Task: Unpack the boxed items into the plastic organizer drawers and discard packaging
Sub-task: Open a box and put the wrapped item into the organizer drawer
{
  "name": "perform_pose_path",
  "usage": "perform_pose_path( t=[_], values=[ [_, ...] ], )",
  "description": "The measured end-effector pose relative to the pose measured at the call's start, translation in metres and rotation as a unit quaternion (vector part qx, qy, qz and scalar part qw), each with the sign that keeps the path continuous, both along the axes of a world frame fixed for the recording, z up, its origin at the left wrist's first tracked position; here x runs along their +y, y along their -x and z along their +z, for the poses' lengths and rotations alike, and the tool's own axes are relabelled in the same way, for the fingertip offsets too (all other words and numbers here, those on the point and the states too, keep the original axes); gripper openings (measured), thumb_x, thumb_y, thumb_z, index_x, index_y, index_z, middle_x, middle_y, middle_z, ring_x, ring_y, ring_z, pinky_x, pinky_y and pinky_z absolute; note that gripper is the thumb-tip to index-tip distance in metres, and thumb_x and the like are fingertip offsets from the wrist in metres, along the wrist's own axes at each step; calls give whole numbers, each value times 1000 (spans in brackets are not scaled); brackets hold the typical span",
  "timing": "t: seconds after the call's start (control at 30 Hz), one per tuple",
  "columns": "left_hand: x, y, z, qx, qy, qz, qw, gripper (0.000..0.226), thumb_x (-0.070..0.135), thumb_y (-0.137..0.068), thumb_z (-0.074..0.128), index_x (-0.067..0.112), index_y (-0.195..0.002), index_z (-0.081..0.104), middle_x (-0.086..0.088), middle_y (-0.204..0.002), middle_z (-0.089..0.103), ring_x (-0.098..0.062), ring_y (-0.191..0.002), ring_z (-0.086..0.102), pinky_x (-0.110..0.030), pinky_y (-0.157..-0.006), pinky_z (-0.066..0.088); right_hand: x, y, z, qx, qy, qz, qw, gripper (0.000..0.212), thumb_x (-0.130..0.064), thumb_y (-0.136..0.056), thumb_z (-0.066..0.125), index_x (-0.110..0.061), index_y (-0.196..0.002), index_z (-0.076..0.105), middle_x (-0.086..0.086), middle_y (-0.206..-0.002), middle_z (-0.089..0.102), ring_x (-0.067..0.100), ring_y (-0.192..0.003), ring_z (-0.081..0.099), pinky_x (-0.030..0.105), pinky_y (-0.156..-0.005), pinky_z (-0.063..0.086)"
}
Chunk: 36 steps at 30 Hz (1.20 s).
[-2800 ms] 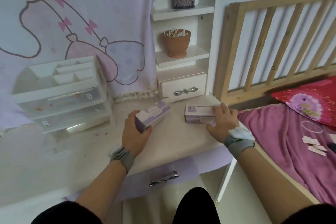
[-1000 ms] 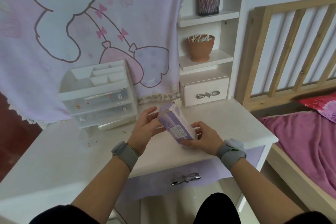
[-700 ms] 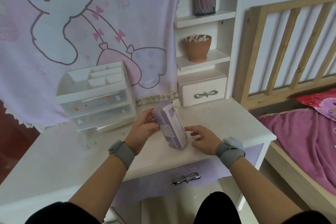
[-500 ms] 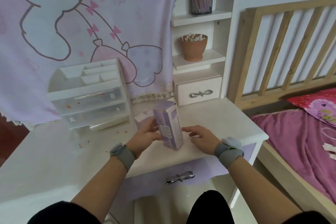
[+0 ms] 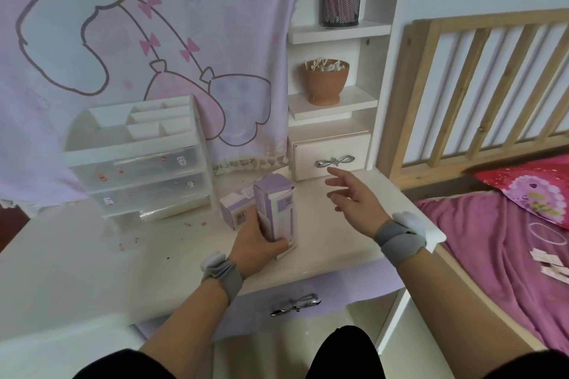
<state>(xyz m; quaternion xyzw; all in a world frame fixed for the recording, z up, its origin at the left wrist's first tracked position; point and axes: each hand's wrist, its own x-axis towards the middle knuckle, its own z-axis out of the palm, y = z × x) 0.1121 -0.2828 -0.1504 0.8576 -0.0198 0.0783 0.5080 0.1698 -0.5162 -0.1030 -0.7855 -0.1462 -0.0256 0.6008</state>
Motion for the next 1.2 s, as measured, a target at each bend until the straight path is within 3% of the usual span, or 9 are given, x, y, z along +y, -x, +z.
perform_pose_path(
  t=[0.17, 0.3, 0.4, 0.57, 0.67, 0.77, 0.83, 1.0, 1.2],
  values=[
    [22, 3, 21, 33, -39, -32, 998, 68, 33, -57, 68, 24, -120, 45, 2, -107, 61, -21, -95, 61, -47, -84, 53, 13, 9, 31, -12, 3, 74, 997, 59, 8, -83, 55, -29, -129, 54, -5, -125, 60, 14, -111, 58, 22, -86, 47],
    [37, 10, 37, 99, -155, -68, 981, 63, 38, -58, 62, 25, -116, 41, -3, -101, 60, -25, -90, 60, -41, -79, 52, 34, 21, 41, 11, 61, 209, 976, 58, -14, -81, 73, -39, -130, 53, -15, -132, 57, 1, -122, 51, 23, -94, 50],
    [49, 19, 46, 113, -210, -74, 968, 62, 39, -60, 61, 26, -117, 41, -5, -102, 61, -26, -89, 60, -41, -80, 53, 56, 26, 36, 10, 50, 225, 973, 51, -25, -78, 79, -41, -123, 59, -13, -128, 61, 2, -117, 56, 23, -91, 52],
    [63, 28, 36, 29, -163, -2, 986, 71, 26, -71, 69, 23, -135, 38, -3, -120, 52, -21, -107, 52, -43, -95, 46, 73, 23, 23, 35, -41, 172, 984, 37, -21, -87, 70, -23, -123, 63, 2, -125, 65, 16, -113, 62, 28, -88, 55],
    [64, 36, 22, 3, -180, -14, 984, 87, 30, -67, 67, 26, -144, 28, -1, -127, 43, -21, -114, 41, -35, -100, 37, 79, 23, 21, 38, -66, 164, 983, 34, -21, -94, 60, -13, -127, 59, 7, -122, 67, 22, -107, 65, 37, -87, 57],
    [62, 36, 16, -37, -154, 0, 987, 86, 30, -63, 71, 29, -141, 34, 3, -124, 49, -19, -110, 47, -37, -97, 42, 86, 26, 22, 12, -56, 134, 989, 29, -22, -99, 49, -12, -125, 59, 7, -115, 68, 23, -101, 66, 39, -83, 58],
    [61, 36, 14, -46, -128, 8, 991, 85, 26, -62, 72, 29, -139, 37, 4, -123, 52, -18, -109, 49, -42, -95, 45, 88, 27, 25, -4, -58, 100, 993, 27, -22, -102, 44, -11, -117, 63, 9, -102, 68, 21, -88, 66, 36, -72, 60],
    [65, 41, 10, -47, -76, -11, 996, 85, 17, -65, 76, 34, -138, 37, 8, -125, 52, -15, -114, 51, -45, -97, 47, 88, 27, 30, 28, -124, 86, 988, 21, -17, -100, 48, -12, -114, 63, 5, -82, 69, 18, -68, 67, 32, -56, 59],
    [72, 42, 20, -37, -72, -42, 996, 80, 21, -74, 77, 49, -135, 32, 25, -128, 49, 1, -116, 49, -26, -99, 46, 94, 27, 34, 68, -194, 92, 974, 19, -14, -98, 53, -16, -117, 57, 6, -67, 67, 16, -54, 64, 31, -60, 60]
  ],
)
